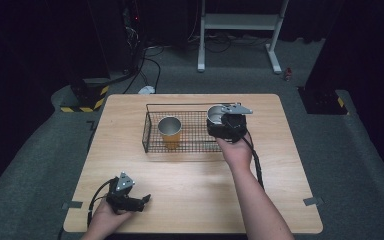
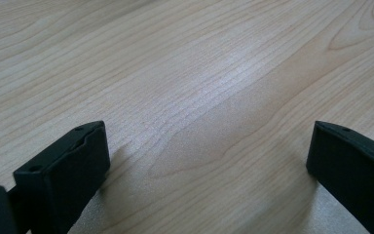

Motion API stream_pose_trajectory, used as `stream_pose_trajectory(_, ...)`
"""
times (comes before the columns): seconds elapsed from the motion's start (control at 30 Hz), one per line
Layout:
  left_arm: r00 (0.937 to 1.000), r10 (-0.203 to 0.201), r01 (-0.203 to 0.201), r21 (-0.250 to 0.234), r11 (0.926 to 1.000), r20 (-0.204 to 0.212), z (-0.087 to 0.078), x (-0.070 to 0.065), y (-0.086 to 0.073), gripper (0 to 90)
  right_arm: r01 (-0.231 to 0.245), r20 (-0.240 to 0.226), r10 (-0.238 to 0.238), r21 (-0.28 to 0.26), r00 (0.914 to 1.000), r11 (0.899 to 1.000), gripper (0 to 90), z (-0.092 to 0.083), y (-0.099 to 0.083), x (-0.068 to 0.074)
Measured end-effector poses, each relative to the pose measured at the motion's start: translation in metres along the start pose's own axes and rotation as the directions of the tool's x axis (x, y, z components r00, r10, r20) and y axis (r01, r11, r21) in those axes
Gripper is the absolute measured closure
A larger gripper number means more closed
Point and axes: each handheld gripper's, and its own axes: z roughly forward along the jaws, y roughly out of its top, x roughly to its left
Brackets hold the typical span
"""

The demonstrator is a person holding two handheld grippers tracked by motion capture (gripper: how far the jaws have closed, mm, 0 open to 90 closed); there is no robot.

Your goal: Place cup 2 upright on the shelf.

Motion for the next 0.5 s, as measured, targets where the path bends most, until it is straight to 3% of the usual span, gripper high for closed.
stream_pose_trajectory(0.5, 1.0000, 0.002, -0.002, -0.001, 1.0000, -0.001, 0.000, 0.000, 0.000, 2.3, -0.005, 0.027, 0.003, 0.055, 0.9996, 0.998, 18.4, 0.029, 0.005, -0.003)
